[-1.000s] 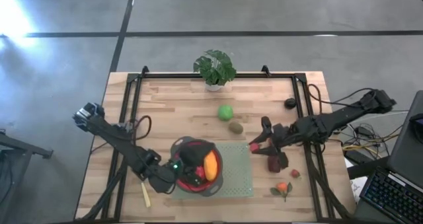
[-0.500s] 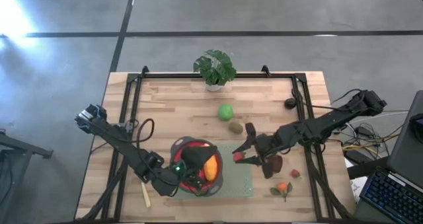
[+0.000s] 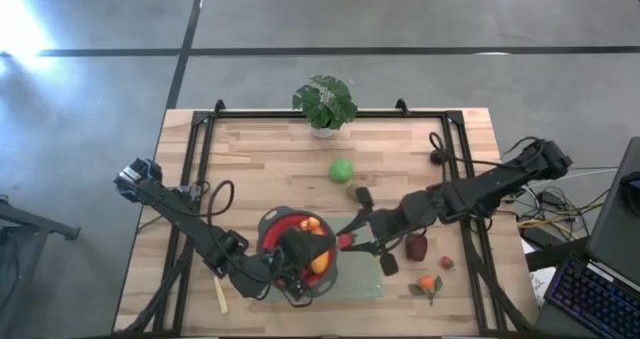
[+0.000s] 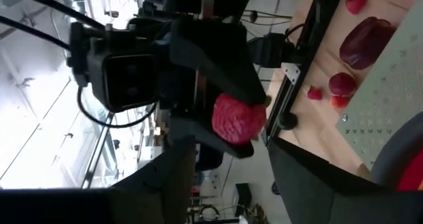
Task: Pick & Place Fruit
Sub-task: Put the top strawberry into the red strainer
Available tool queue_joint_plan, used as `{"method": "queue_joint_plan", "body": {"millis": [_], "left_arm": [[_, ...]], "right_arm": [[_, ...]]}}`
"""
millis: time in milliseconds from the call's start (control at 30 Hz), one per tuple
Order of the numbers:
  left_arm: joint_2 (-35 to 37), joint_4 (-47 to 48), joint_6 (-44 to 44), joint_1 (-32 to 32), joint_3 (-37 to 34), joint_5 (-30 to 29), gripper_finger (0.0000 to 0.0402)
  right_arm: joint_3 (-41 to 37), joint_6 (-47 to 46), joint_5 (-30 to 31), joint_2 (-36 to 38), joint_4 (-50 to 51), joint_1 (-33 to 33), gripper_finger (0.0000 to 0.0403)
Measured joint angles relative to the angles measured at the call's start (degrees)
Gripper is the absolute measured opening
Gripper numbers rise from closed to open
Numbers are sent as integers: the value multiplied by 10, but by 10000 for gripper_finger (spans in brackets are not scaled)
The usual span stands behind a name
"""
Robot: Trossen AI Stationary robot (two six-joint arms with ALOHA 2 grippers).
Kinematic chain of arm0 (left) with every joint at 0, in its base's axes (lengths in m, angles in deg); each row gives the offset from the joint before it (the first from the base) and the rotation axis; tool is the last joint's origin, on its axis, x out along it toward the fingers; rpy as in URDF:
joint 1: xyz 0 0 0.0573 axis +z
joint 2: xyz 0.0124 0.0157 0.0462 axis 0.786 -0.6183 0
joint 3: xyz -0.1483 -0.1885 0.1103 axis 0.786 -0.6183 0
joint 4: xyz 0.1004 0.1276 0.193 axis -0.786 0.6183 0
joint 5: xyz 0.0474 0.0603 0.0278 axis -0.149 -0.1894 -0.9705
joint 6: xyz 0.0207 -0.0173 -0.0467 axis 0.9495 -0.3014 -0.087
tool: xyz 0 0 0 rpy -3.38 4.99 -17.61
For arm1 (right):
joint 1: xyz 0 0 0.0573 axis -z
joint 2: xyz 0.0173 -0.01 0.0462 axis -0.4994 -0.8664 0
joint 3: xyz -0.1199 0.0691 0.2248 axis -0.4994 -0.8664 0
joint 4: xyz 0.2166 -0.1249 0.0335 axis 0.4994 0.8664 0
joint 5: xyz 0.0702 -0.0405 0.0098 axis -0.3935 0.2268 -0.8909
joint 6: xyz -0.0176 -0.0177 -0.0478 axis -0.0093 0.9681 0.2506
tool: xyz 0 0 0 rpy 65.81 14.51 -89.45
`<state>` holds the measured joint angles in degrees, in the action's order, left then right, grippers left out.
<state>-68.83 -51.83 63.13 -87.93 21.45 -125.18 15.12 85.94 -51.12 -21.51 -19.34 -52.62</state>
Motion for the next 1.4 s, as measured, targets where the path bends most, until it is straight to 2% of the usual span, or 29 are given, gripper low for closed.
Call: {"method": "queue_joint_plan", "body": {"millis": [267,467,733,867,1067,1267,1400], "left_arm": [[-7,-3,26,1,-1,8,226],[-7,-27,48,8,-1,15,225],[-7,-43,68,20,-1,30,223],[-7,-49,78,25,-1,55,223],[-7,-51,82,40,-1,59,222],[-7,-68,86,42,-1,60,187],[-7,-68,86,43,-1,64,149]], "right_arm": [[26,6,8,-13,11,0,135],[26,6,8,-16,-3,0,150],[26,23,9,-17,-26,1,131],[26,24,8,-17,-31,3,144],[26,21,9,-17,-30,4,153],[26,29,8,-17,-32,4,130],[25,29,8,-16,-32,4,140]]}}
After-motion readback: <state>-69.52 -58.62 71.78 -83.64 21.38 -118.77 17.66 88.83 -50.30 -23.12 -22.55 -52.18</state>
